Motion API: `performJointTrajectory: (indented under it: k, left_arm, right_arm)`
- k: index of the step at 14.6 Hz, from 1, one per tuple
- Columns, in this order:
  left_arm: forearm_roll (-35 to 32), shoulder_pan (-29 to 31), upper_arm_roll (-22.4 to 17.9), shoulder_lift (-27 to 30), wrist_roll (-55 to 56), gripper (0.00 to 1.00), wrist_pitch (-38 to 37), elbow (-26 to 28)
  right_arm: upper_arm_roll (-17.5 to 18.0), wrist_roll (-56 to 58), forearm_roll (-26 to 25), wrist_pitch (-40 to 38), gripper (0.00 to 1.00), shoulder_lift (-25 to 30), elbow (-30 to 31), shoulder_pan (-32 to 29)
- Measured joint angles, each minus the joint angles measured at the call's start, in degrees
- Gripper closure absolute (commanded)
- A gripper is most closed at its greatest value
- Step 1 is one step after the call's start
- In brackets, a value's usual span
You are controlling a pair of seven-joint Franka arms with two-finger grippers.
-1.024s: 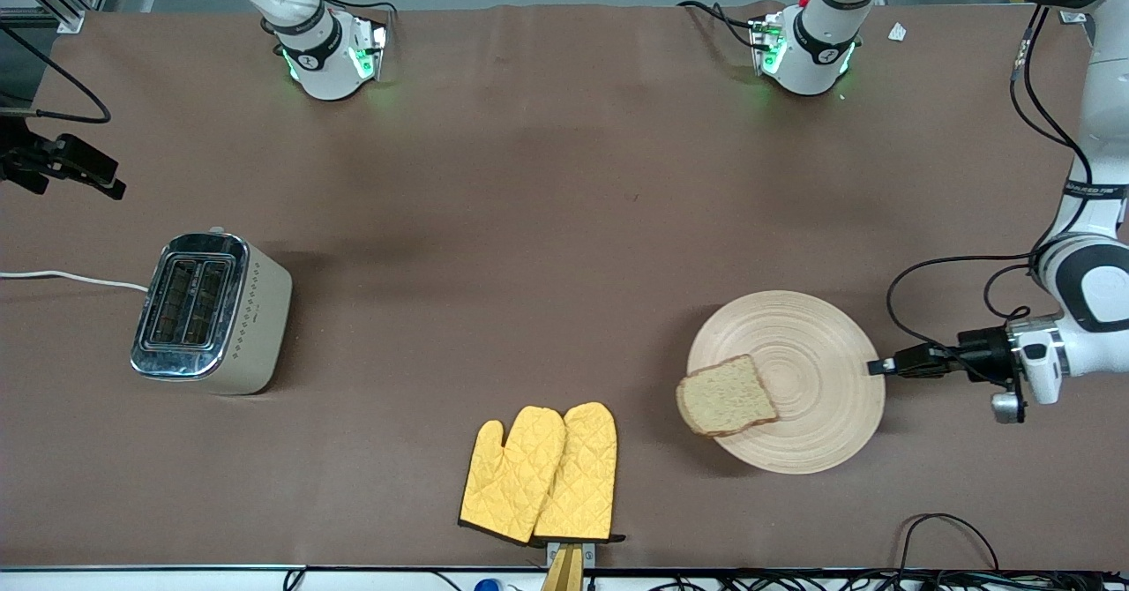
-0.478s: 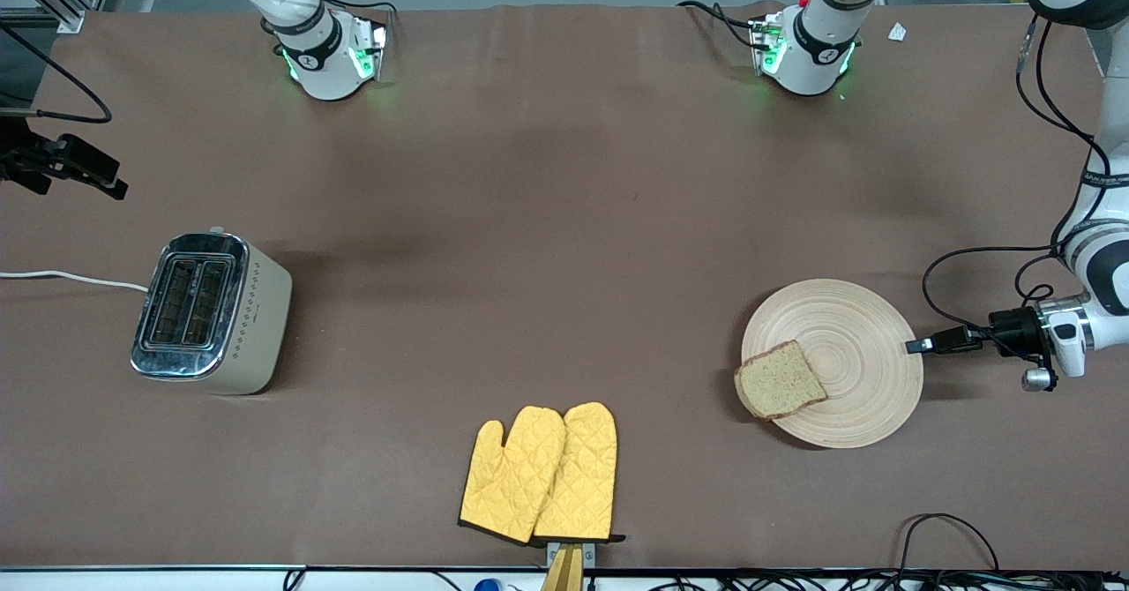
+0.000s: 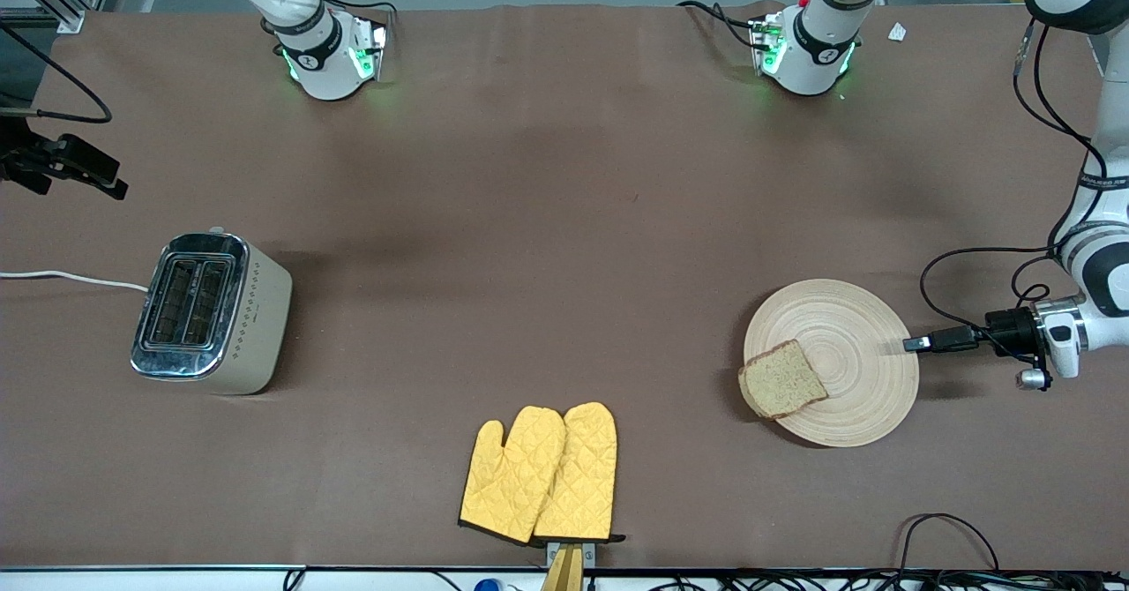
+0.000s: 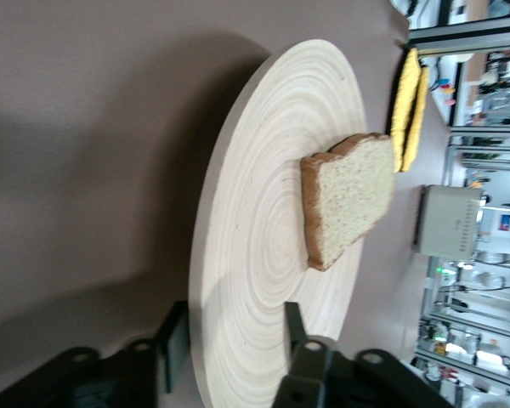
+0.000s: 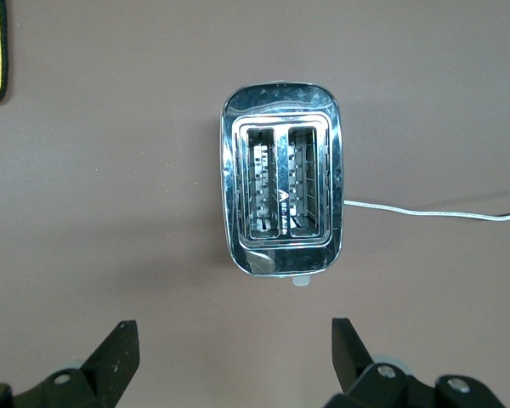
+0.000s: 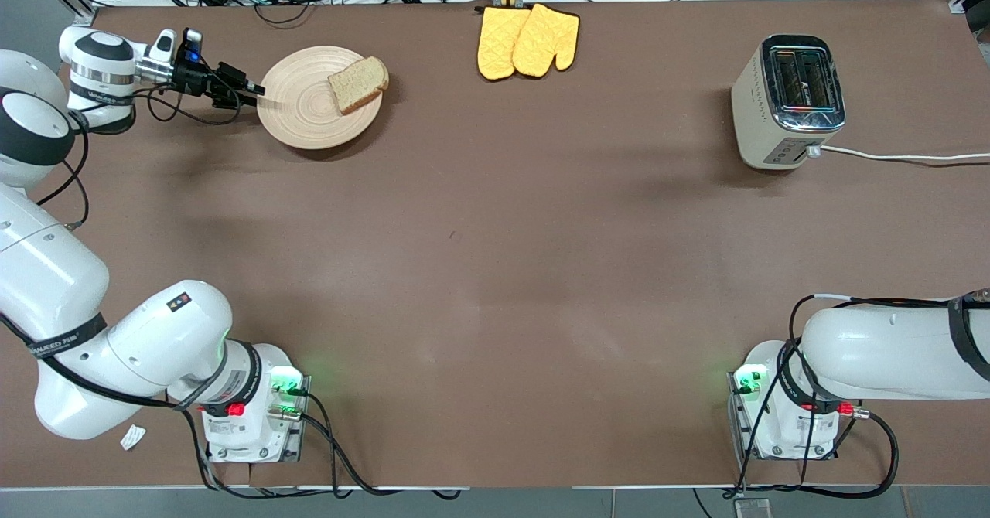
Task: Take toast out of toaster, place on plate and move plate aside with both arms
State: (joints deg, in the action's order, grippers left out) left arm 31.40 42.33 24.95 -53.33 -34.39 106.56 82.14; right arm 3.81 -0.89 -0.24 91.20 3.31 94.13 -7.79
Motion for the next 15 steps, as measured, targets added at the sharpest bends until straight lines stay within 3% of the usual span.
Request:
performJointTrajectory:
  k: [5, 11, 15]
  left_arm:
    - [-9.5, -1.0, 0.5, 3.0, 6.7, 0.00, -0.4, -5.9]
    - [-22.5, -9.7, 1.2, 16.0, 17.8, 0.00, -1.4, -7.0]
    - [-28.4, -16.5, 1.2, 23.5, 27.0, 0.00, -7.5, -6.9]
  right_arm:
    - [0.0, 0.0, 0.0, 0.0, 0.00, 0.0, 0.0, 0.0]
    - [0.0, 0.0, 0.0, 0.0, 0.00, 0.0, 0.0, 0.0]
    - [0.0, 0.0, 0.0, 0.0, 0.00, 0.0, 0.0, 0.0]
